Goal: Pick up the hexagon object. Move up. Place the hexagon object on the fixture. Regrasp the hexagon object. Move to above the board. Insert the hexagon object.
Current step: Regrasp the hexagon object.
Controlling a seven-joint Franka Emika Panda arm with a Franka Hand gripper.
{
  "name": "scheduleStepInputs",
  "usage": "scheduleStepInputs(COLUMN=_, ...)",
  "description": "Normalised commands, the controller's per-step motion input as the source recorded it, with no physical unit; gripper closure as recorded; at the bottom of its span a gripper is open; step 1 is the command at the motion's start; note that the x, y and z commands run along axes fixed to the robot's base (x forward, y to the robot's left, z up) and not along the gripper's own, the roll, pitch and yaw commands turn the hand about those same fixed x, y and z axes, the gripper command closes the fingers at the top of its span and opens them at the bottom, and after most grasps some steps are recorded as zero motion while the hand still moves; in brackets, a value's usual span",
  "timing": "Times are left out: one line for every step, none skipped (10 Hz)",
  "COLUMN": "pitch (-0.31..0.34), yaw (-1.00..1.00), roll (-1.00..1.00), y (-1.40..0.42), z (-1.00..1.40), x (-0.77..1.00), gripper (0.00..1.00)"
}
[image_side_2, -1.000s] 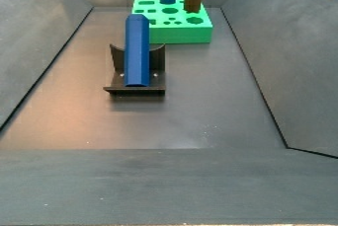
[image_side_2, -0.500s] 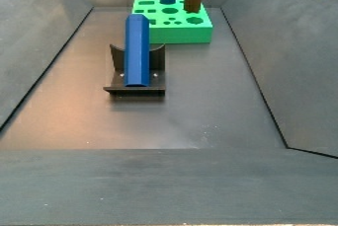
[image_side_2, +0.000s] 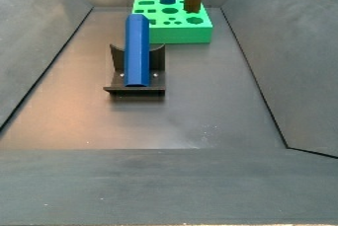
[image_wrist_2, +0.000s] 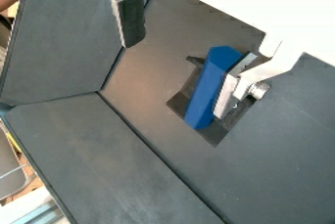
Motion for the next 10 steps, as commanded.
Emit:
scheduleStepInputs(pitch=0.008, yaw=0.21, roll=0.16, y=-0.04, z=-0.01, x=0.08, gripper=0.0)
scheduleStepInputs(pitch=-0.023, yaw=0.19, roll=0.07, y=0.04, z=-1.0, x=0.03, gripper=0.0)
scheduleStepInputs(pitch=-0.027, yaw=0.17, roll=0.07, y=0.04, z=-1.0, x=0.03, gripper=0.0)
scheduleStepInputs(pitch=-0.071, yaw=0.13, roll=0.06, y=0.04, z=-1.0, x=0.05, gripper=0.0)
scheduleStepInputs(pitch=-0.115, yaw=0.1, roll=0.06, y=0.04, z=-1.0, x=0.05, gripper=0.0)
scheduleStepInputs(pitch=-0.128, yaw=0.06, roll=0.07, y=0.04, z=-1.0, x=0.06, gripper=0.0)
scheduleStepInputs(pitch=-0.139, yaw=0.03, roll=0.07, y=0.04, z=-1.0, x=0.06, gripper=0.0)
scheduleStepInputs(pitch=-0.136, yaw=0.0, roll=0.07, y=0.04, z=-1.0, x=0.06, gripper=0.0)
scheduleStepInputs(pitch=-0.125, yaw=-0.03, roll=0.07, y=0.03, z=-1.0, x=0.06, gripper=0.0)
scheduleStepInputs(pitch=-0.119, yaw=-0.04, roll=0.07, y=0.03, z=-1.0, x=0.07, gripper=0.0)
